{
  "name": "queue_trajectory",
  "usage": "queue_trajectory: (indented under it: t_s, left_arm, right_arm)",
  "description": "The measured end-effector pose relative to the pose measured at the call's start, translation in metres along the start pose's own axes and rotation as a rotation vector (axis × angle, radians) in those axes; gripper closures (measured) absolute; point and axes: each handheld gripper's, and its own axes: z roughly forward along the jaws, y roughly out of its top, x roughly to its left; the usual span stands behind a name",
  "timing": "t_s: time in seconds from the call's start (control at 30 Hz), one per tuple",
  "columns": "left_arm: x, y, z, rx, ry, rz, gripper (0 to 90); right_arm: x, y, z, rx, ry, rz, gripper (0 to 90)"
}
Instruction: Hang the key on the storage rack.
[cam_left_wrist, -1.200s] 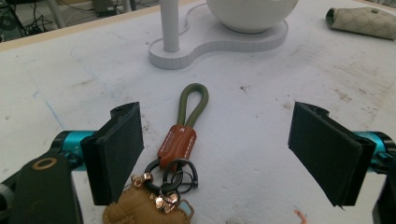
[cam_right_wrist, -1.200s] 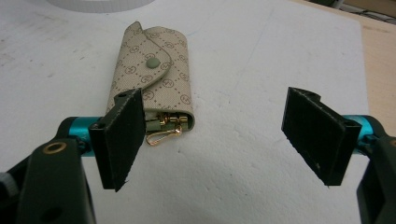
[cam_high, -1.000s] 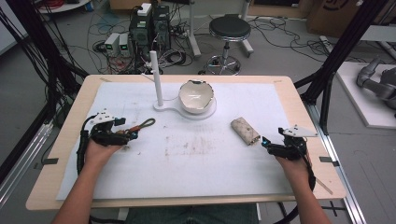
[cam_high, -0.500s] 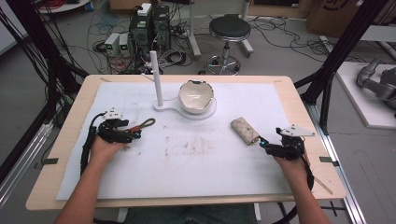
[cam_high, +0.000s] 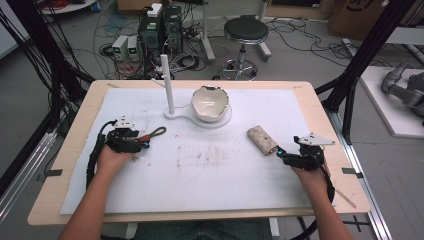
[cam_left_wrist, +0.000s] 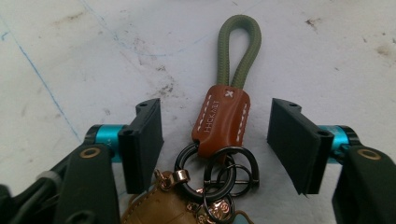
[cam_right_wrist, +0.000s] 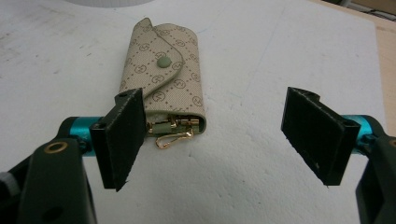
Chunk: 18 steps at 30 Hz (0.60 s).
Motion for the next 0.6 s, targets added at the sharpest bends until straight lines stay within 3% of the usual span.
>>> queue_trajectory:
  t_s: [0.07, 0.17, 0.3, 0.5, 0.6]
  left_arm:
    - [-0.001, 0.0, -0.001, 0.001, -0.002, 0.007, 39.8]
    - [-0.004, 0.001, -0.001, 0.002, -0.021, 0.043, 54.4]
    - [-0.007, 0.001, -0.002, 0.001, -0.043, 0.077, 64.0]
    - [-0.012, 0.003, -0.004, 0.011, -0.02, 0.126, 68.8]
    - [-0.013, 0.004, -0.009, -0.005, 0.004, 0.129, 69.7]
  right_arm:
    - [0.0, 0.0, 0.0, 0.001, -0.002, 0.001, 22.6]
    - [0.001, 0.001, 0.001, 0.0, 0.0, -0.006, 22.6]
    - [0.003, 0.001, 0.0, 0.003, 0.004, -0.003, 22.7]
    - [0.002, 0.001, 0.002, 0.005, 0.003, -0.003, 22.7]
    - [0.004, 0.002, 0.002, 0.003, 0.005, -0.011, 22.9]
